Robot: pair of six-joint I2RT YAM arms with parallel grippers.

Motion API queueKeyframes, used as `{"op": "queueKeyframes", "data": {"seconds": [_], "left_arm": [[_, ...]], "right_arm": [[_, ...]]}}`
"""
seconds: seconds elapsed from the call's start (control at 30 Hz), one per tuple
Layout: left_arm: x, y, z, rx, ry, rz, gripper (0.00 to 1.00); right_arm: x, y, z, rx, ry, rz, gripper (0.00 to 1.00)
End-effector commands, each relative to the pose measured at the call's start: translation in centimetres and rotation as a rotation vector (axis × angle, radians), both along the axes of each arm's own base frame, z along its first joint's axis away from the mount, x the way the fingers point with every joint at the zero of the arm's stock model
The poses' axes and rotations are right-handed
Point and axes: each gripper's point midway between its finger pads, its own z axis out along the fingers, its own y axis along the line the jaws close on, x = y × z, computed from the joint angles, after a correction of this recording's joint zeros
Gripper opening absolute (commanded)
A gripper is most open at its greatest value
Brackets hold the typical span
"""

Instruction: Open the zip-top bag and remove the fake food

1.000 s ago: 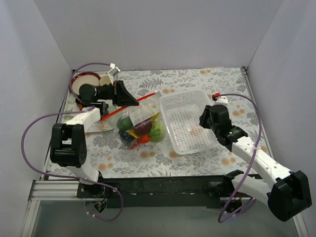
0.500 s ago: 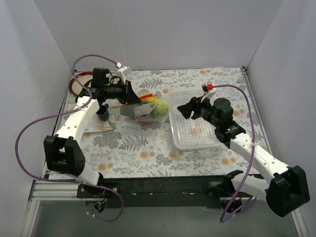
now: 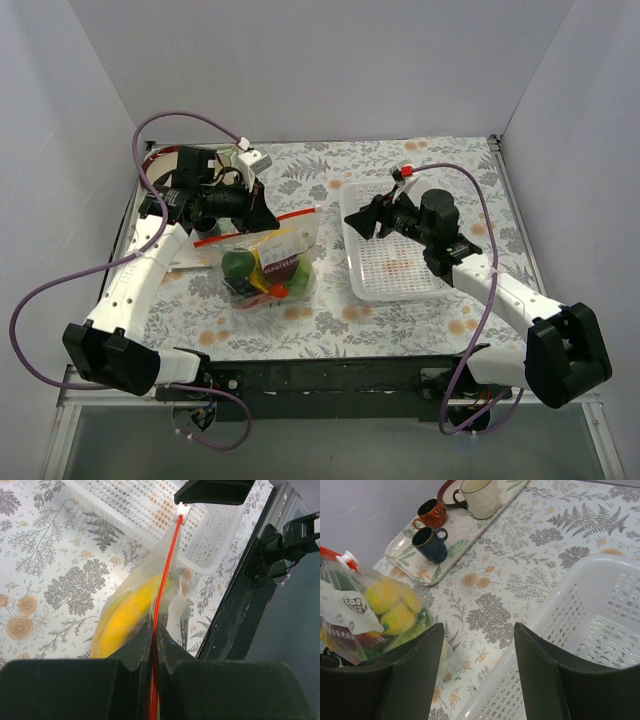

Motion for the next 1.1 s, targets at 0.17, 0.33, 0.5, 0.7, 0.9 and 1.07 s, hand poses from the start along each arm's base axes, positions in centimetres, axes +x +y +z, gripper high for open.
{"op": "queueKeyframes", "data": {"seconds": [0.17, 0.33, 0.5, 0.7, 0.9, 1.07], "left_arm": [[-1.6, -0.5, -0.8, 0.012, -0.058, -0.066, 0.0], [-2.0, -1.2, -0.4, 0.005, -0.066, -0.097, 0.0], [-2.6, -1.8, 0.0, 0.003, -0.066, -0.133, 0.0], [-2.8, -2.4, 0.2, 0.012, -0.069, -0.152, 0.0], [-3.1, -2.9, 0.2, 0.005, -0.064, -0.172, 0.0], [-3.2, -3.2, 0.5, -0.008, -0.064, -0.179, 0.0]], "right_arm": [[-6.1, 2.5, 5.6, 0.144, -0.281, 0.377, 0.67], [-9.2, 2.6, 6.8, 0.264, -0.377, 0.505, 0.66], [-9.4, 3.3, 6.3, 0.298, -0.347, 0.582, 0.66], [-9.4, 4.4, 6.4, 0.314, -0.354, 0.628, 0.65], [-9.7, 6.0, 5.6, 0.27, -0.349, 0.652, 0.61], [-9.9, 6.4, 5.9, 0.259, -0.379, 0.651, 0.49]]}}
